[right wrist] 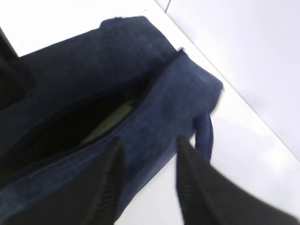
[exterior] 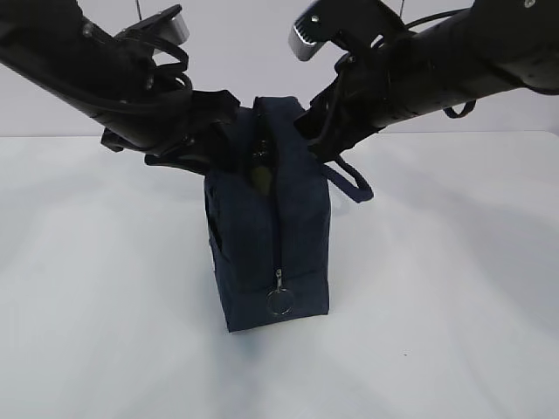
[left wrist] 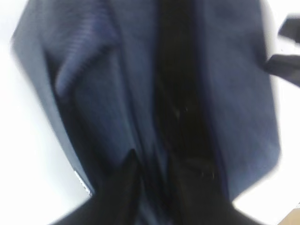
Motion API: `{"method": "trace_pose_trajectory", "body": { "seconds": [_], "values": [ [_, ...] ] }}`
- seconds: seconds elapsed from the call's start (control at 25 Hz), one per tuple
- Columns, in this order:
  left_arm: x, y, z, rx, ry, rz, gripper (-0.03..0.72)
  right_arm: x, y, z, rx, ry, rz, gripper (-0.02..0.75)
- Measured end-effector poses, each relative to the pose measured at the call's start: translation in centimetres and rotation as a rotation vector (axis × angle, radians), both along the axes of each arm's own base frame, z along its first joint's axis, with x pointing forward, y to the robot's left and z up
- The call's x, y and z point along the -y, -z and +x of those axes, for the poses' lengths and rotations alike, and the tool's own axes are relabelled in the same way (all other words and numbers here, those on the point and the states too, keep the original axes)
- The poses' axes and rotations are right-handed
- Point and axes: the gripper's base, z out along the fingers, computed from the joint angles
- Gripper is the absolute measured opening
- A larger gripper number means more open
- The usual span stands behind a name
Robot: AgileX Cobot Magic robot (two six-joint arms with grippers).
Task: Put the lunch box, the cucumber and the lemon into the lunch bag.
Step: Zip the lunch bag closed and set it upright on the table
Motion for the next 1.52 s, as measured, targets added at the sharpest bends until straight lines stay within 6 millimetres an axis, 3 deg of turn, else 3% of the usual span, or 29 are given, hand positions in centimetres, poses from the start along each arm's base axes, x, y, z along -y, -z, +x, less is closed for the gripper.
{"method": "trace_pose_trajectory", "body": {
  "seconds": [0.08,0.16,0.28,0.4,0.56,0.72,1.0,1.28,1.52],
  "values": [
    [0.0,0.0,0.0,-0.002,0.001,0.0,0.348,0.0,0.0,0.0,-0.001,0.001,0.002,0.375],
    [0.0,0.0,0.0,-0.002,0.001,0.0,0.503,0.0,0.0,0.0,-0.001,0.001,0.002,0.423],
    [0.0,0.0,-0.1,-0.007,0.004,0.002,0.599,0.0,0.0,0.0,-0.002,0.002,0.006,0.445],
    [0.0,0.1,-0.2,-0.023,0.014,0.006,0.601,0.0,-0.3,-0.1,0.003,0.001,0.008,0.452],
    [0.0,-0.1,-0.5,-0.012,0.047,0.014,0.583,0.4,-2.2,-1.2,0.023,-0.014,0.027,0.453],
    [-0.2,-1.8,-1.1,0.068,0.104,-0.003,0.582,0.7,-4.1,-2.6,-0.008,0.001,0.09,0.453],
    [-0.4,-4.6,-2.0,0.229,0.193,-0.02,0.582,1.2,-4.3,-4.3,-0.195,0.029,0.139,0.453],
    [-0.9,-6.7,-3.1,0.341,0.266,-0.005,0.577,5.4,-4.0,-4.0,-0.383,0.199,0.165,0.453],
    [-1.9,-6.7,-5.1,0.376,0.315,0.023,0.574,6.0,-5.8,-5.5,-0.393,0.184,0.227,0.452]
  ]
}}
